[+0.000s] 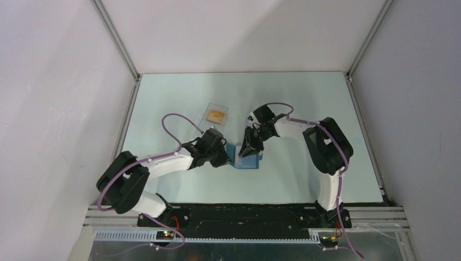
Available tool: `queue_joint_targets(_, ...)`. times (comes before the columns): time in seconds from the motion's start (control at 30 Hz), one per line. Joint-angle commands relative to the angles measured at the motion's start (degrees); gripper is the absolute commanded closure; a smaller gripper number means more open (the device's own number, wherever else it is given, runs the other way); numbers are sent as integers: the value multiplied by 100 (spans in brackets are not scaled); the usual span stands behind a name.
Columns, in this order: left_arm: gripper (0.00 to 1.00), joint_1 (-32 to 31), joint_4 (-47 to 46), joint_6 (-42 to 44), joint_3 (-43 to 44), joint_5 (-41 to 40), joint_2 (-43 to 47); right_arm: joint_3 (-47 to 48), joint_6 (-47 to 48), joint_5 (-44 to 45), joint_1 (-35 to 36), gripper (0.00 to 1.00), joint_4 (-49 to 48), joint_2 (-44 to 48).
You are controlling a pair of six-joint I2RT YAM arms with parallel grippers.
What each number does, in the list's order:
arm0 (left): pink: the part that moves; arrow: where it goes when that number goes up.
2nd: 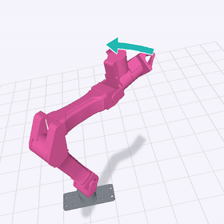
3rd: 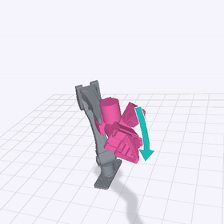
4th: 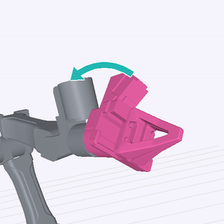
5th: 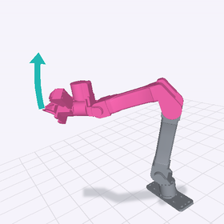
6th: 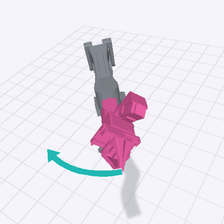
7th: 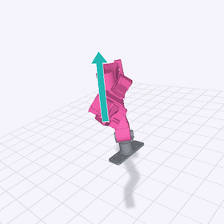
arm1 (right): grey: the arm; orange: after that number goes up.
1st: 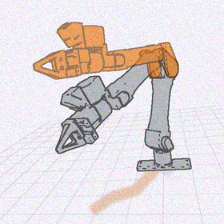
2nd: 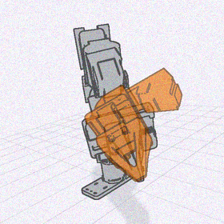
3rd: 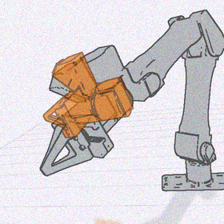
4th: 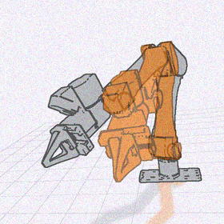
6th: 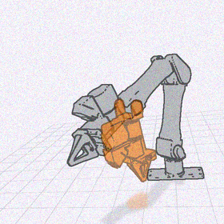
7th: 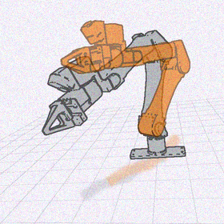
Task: Put the credit cards into the card holder
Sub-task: Open the card holder at the center of the board.
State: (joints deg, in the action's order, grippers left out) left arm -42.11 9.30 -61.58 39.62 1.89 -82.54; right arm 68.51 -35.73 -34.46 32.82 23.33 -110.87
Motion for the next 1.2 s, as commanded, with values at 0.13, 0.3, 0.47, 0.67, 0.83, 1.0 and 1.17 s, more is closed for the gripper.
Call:
queue_joint_targets(0.13, 64, -54, -86, 102, -272, 175, 439, 233, -401, -789, 155, 73, -813, -60)
queue_joint_targets(0.3, 42, -44, -34, 290, -301, 487, 667, 358, -488, -878, 233, 73, -1049, -94)
queue_joint_targets(0.47, 38, -43, 149, 422, -395, 592, 1071, 594, -384, -857, 339, 73, -863, -350)
queue_joint_targets(0.67, 36, -35, 536, 607, -436, 532, 1768, 613, -478, -1013, 480, 73, -1107, -446)
queue_joint_targets(0.83, 36, 30, 830, 737, -323, 415, 2285, 613, -667, -1236, 608, 73, -1377, -546)
queue_joint_targets(1.0, 40, 211, 833, 677, -442, 184, 2618, 611, -716, -1228, 774, 73, -1430, -701)
queue_joint_targets(1.17, 55, 551, 772, 678, -566, 181, 2378, 617, -660, -913, 858, 73, -1203, -895)
